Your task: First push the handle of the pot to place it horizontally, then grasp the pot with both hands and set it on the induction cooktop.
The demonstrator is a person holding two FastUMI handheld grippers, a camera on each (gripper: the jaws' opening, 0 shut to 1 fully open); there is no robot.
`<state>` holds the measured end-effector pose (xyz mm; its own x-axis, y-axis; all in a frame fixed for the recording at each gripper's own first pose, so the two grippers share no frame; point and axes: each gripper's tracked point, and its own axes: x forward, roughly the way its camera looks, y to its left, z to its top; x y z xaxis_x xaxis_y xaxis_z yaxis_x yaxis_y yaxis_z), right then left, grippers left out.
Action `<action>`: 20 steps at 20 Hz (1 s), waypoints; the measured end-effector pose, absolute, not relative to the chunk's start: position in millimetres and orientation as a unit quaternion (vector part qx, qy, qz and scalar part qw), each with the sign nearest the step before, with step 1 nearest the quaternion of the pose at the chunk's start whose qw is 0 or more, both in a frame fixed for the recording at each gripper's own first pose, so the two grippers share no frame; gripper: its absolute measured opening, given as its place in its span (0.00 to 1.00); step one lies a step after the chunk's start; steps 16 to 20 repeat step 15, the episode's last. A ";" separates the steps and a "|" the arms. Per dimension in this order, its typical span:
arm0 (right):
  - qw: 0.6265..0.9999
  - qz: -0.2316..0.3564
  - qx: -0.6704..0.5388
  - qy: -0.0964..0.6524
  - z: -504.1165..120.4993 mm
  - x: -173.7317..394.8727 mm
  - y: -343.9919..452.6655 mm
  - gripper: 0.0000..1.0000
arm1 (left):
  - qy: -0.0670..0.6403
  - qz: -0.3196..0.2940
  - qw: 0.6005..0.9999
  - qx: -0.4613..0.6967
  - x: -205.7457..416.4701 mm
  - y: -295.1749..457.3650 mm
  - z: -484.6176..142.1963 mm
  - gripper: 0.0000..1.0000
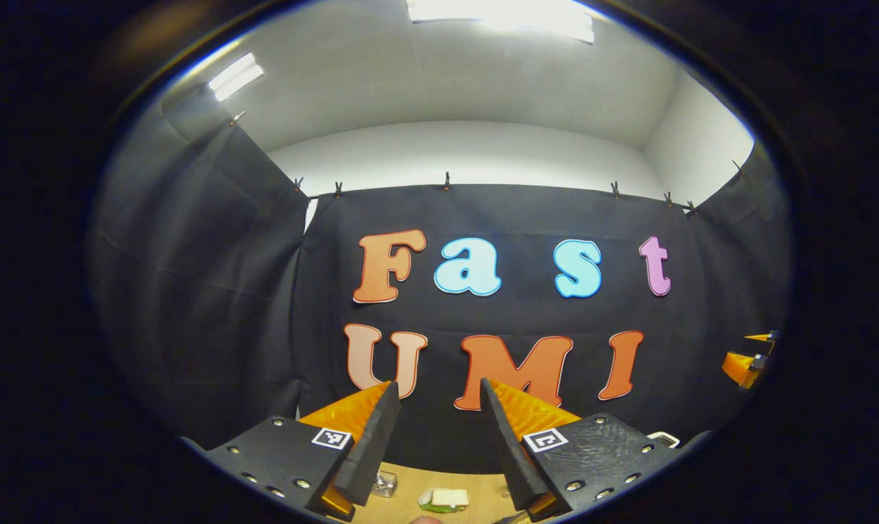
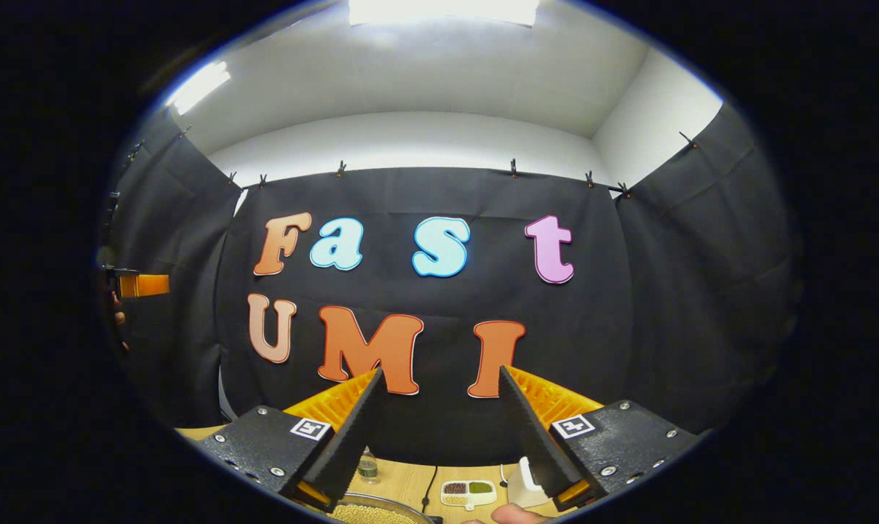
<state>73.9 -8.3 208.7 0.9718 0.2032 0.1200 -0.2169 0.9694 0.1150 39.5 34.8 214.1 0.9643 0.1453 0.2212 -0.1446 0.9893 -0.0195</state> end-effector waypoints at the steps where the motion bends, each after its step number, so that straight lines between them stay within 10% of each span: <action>1: 0.991 0.106 0.060 -0.054 205.8 75.8 -10.8 0.97 | -0.110 0.091 0.990 0.002 36.3 41.0 211.9 0.69; 20: 0.993 0.104 0.035 -0.053 202.7 60.9 -10.4 0.97 | -0.103 0.121 0.987 0.020 -3.6 51.0 197.0 0.71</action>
